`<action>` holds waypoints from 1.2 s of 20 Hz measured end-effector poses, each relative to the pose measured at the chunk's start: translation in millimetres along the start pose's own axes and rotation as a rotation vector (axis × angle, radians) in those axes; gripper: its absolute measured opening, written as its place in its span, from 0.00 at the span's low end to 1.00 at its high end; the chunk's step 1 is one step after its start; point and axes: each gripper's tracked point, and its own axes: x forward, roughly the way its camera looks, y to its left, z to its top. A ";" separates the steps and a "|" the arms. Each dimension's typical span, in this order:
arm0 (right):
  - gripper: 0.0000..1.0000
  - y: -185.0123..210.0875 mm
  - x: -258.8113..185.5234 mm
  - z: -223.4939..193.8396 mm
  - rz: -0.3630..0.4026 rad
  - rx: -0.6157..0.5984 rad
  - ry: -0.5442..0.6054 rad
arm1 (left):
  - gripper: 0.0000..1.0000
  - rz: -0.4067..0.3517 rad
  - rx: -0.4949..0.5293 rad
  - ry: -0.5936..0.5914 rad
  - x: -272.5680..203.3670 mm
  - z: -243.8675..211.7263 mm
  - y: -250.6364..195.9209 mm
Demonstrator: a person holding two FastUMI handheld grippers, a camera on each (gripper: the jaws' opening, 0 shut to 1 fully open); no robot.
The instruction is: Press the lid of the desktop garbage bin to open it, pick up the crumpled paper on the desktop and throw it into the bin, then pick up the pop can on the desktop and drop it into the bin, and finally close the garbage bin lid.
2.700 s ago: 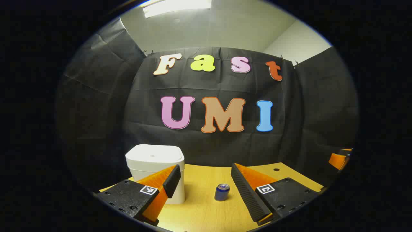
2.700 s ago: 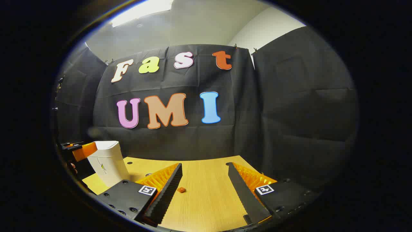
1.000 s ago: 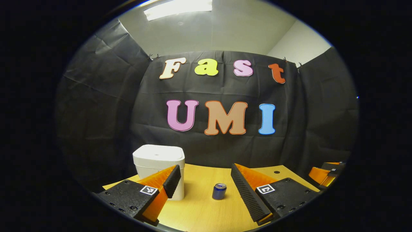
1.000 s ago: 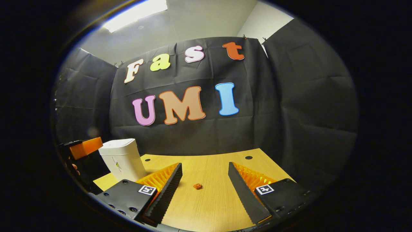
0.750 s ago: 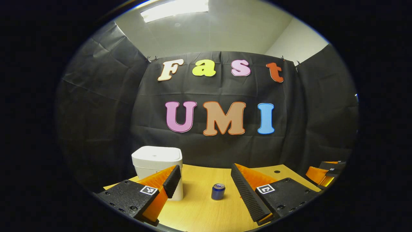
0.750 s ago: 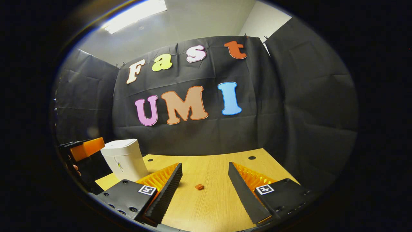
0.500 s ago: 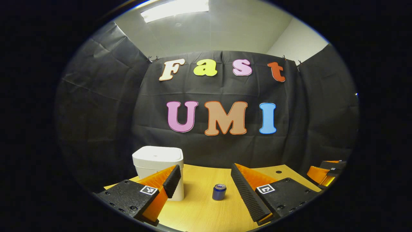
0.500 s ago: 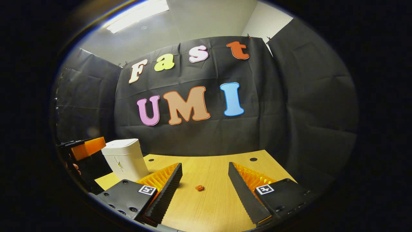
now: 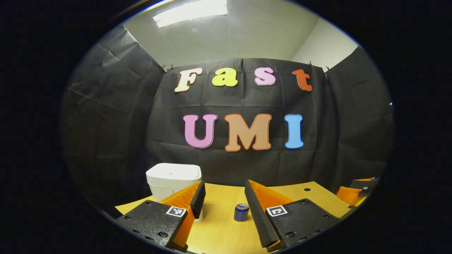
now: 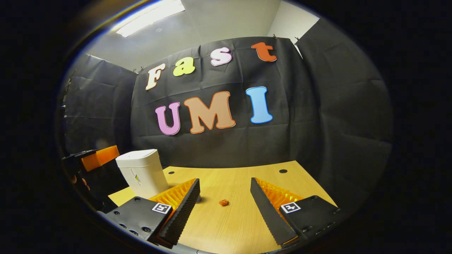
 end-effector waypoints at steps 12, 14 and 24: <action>0.96 68.1 45.9 10.6 -0.065 0.014 -0.023 | 0.25 -0.014 -0.033 -0.002 83.2 1.6 91.1; 0.96 86.3 53.6 11.4 -0.074 -0.007 -0.033 | 0.13 0.028 -0.052 0.003 106.9 -2.6 126.2; 0.96 122.4 68.1 -5.8 -0.143 0.003 -0.001 | 0.00 0.027 0.074 -0.011 175.8 -25.2 187.1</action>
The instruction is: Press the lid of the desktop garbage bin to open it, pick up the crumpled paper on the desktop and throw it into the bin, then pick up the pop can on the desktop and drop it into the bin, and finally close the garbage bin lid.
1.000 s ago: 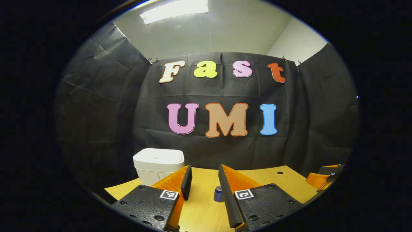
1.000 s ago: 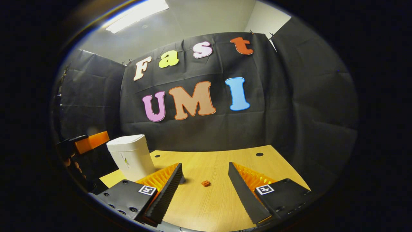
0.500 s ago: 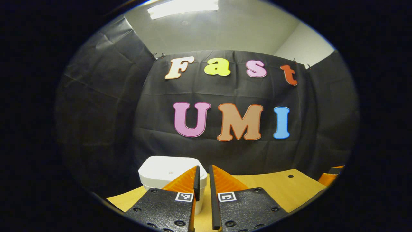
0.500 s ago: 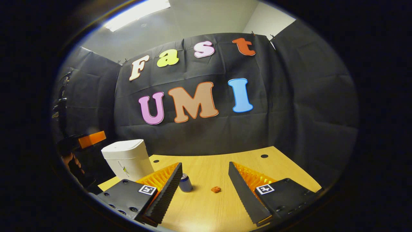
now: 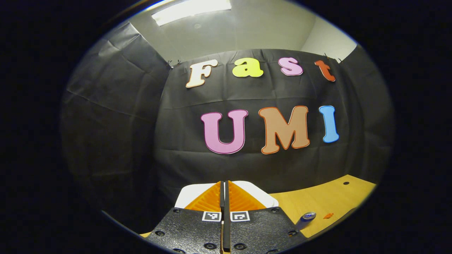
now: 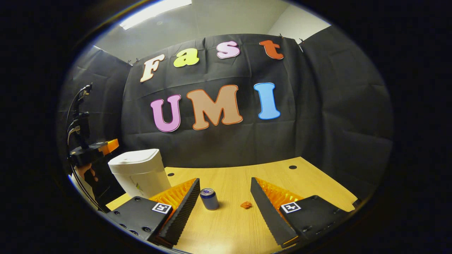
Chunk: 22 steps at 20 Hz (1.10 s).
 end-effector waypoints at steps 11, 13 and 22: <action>0.96 11.5 2.2 -10.8 -0.050 -0.011 0.024 | 0.00 -0.023 -0.044 0.088 13.9 -60.1 6.2; 0.96 17.0 4.8 -13.9 -0.045 -0.022 0.034 | 0.00 -0.025 -0.037 0.087 13.7 -61.9 6.0; 0.96 21.4 10.7 -12.7 -0.021 -0.046 0.040 | 0.00 -0.026 -0.068 0.038 19.0 -44.8 12.6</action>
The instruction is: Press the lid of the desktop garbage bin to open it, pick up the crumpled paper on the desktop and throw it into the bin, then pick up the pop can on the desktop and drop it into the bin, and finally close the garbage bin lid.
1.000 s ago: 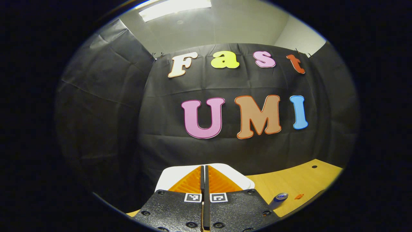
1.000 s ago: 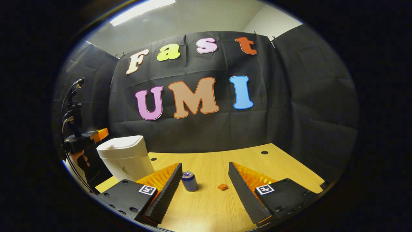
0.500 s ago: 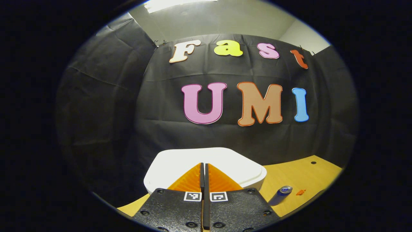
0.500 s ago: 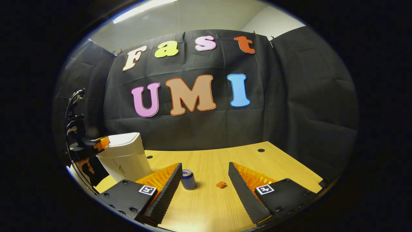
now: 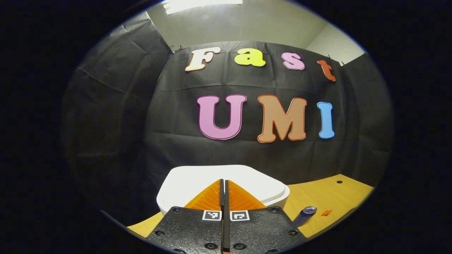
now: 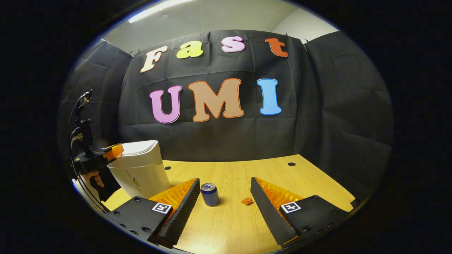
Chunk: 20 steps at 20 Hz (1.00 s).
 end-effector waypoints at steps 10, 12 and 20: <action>0.96 -6.5 4.6 -2.7 0.022 0.010 0.013 | 0.00 -0.011 -0.063 -0.130 -9.6 95.1 -19.4; 0.96 -3.7 5.6 -2.7 0.037 0.006 0.011 | 0.00 -0.011 -0.081 -0.114 -16.3 97.5 -22.4; 0.96 -18.4 19.6 -6.3 0.075 0.015 0.012 | 0.82 -0.038 -0.008 -0.134 -51.1 104.5 -43.8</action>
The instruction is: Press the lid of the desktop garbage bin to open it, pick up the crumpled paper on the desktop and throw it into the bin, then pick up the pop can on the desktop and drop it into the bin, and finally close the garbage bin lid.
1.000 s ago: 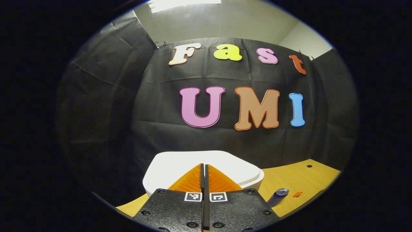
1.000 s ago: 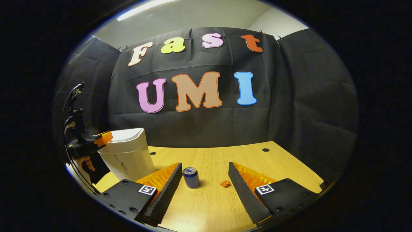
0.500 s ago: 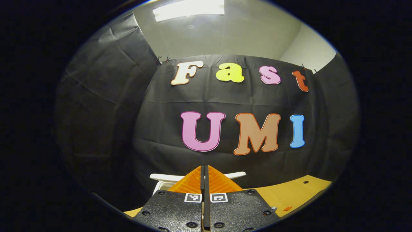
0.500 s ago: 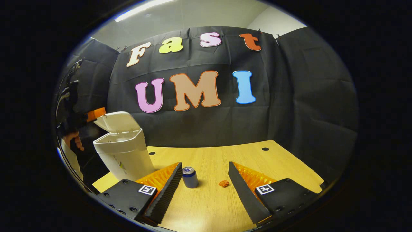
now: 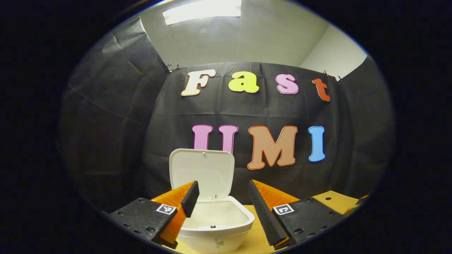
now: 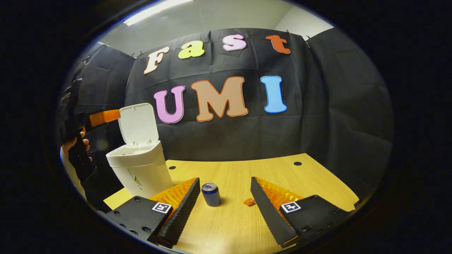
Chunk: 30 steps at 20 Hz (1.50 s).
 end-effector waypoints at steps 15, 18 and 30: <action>0.97 -62.8 172.3 -96.3 0.037 -0.103 0.180 | 0.95 0.130 0.114 -0.055 -63.3 18.8 21.7; 0.97 -69.5 198.4 -129.3 0.026 -0.144 0.273 | 0.95 0.168 0.127 -0.036 -70.1 13.5 34.8; 0.82 -91.5 226.0 -199.7 -0.056 -0.125 0.520 | 0.95 0.243 0.130 0.031 -71.5 -4.0 65.9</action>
